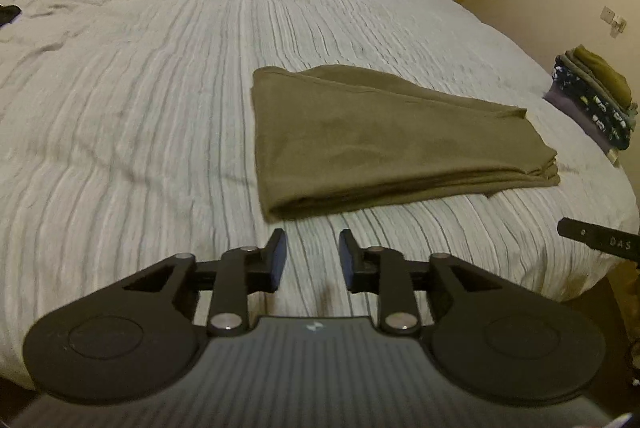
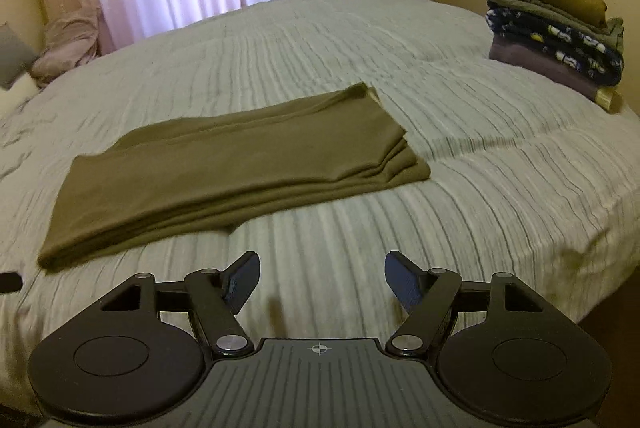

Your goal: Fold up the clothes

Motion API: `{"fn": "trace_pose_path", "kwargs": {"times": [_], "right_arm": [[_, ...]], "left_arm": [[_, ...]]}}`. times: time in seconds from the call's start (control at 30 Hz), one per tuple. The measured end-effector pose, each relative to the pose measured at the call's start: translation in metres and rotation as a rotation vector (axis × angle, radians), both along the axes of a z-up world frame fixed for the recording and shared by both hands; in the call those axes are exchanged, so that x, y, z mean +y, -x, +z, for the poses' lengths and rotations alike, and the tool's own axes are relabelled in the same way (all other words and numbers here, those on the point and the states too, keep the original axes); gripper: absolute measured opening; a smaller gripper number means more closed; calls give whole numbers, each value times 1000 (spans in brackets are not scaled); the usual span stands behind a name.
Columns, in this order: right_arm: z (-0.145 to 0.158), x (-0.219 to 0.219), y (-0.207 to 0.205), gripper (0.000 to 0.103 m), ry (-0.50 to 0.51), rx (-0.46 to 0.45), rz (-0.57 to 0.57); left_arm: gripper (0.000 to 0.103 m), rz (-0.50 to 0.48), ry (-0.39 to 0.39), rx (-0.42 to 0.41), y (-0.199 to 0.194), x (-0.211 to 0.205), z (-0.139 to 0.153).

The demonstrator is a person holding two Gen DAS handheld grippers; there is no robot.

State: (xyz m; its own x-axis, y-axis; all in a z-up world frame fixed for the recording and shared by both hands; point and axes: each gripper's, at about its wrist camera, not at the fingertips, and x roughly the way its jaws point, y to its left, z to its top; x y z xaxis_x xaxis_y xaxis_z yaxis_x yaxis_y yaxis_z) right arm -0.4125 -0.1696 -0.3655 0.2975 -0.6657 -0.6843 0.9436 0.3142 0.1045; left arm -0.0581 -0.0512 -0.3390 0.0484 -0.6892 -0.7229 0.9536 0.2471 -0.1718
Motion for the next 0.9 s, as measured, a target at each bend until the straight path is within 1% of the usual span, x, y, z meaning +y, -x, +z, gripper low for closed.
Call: {"fn": "trace_pose_path", "kwargs": {"times": [0.03, 0.13, 0.3, 0.57, 0.9], "right_arm": [[2, 6, -1, 73, 0, 12, 6], [3, 21, -5, 73, -8, 41, 12], [2, 40, -8, 73, -29, 37, 5], [0, 53, -18, 73, -33, 56, 28], [-7, 45, -22, 73, -48, 66, 27]], "left_arm": [[26, 5, -4, -8, 2, 5, 3], [32, 24, -25, -31, 6, 19, 8], [37, 40, -52, -65, 11, 35, 11], [38, 56, -81, -78, 10, 44, 7], [39, 61, -101, -69, 6, 35, -1]]}}
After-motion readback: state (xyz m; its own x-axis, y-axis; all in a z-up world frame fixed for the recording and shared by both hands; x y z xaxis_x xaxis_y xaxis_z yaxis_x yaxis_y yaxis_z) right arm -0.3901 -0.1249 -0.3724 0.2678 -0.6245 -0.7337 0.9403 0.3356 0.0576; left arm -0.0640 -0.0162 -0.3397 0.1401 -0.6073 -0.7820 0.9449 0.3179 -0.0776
